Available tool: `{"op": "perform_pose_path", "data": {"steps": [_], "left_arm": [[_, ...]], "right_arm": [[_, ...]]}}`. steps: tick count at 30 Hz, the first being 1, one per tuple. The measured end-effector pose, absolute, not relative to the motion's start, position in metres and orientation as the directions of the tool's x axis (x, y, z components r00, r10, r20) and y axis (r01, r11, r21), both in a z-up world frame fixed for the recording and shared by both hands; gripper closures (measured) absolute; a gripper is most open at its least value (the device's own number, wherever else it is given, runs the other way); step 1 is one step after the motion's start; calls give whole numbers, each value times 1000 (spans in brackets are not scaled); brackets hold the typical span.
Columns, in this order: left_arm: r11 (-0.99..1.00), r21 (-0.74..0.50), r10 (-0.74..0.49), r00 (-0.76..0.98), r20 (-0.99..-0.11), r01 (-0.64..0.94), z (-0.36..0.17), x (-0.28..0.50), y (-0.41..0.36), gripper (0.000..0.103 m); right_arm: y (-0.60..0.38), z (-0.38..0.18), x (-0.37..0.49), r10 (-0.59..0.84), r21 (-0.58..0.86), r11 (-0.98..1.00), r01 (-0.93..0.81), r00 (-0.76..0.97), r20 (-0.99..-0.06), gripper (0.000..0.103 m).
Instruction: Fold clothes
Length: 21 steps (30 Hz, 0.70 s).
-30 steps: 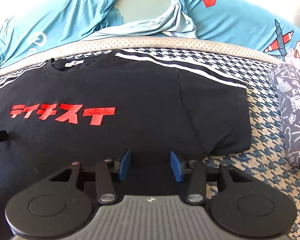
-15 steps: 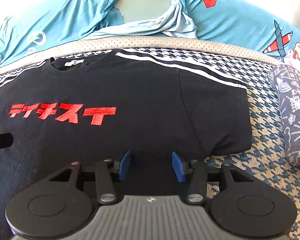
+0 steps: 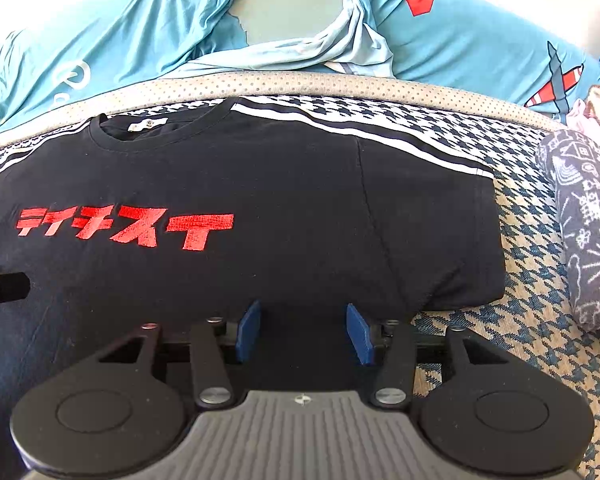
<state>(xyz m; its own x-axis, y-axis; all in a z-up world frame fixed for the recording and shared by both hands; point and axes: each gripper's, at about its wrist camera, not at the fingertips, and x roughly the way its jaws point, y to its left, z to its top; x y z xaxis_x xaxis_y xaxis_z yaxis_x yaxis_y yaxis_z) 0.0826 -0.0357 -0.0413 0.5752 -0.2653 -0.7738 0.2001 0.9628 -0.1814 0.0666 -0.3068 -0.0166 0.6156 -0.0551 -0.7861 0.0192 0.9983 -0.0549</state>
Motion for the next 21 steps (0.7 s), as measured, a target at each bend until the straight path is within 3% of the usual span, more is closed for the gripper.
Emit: {"op": "perform_pose_path", "data": {"steps": [6, 8, 21], "left_arm": [[950, -272, -309, 573, -759, 152, -36, 89, -14, 16], [949, -284, -308, 576, -757, 135, -35, 91, -8, 27], [966, -240, -248, 589, -769, 93, -32, 96, 3, 55]], "right_arm": [[-307, -17, 67, -55, -56, 998, 18, 615, -787, 55], [-307, -17, 67, -56, -57, 998, 18, 615, -787, 55], [-307, -17, 67, -56, -56, 998, 18, 613, -788, 54]]}}
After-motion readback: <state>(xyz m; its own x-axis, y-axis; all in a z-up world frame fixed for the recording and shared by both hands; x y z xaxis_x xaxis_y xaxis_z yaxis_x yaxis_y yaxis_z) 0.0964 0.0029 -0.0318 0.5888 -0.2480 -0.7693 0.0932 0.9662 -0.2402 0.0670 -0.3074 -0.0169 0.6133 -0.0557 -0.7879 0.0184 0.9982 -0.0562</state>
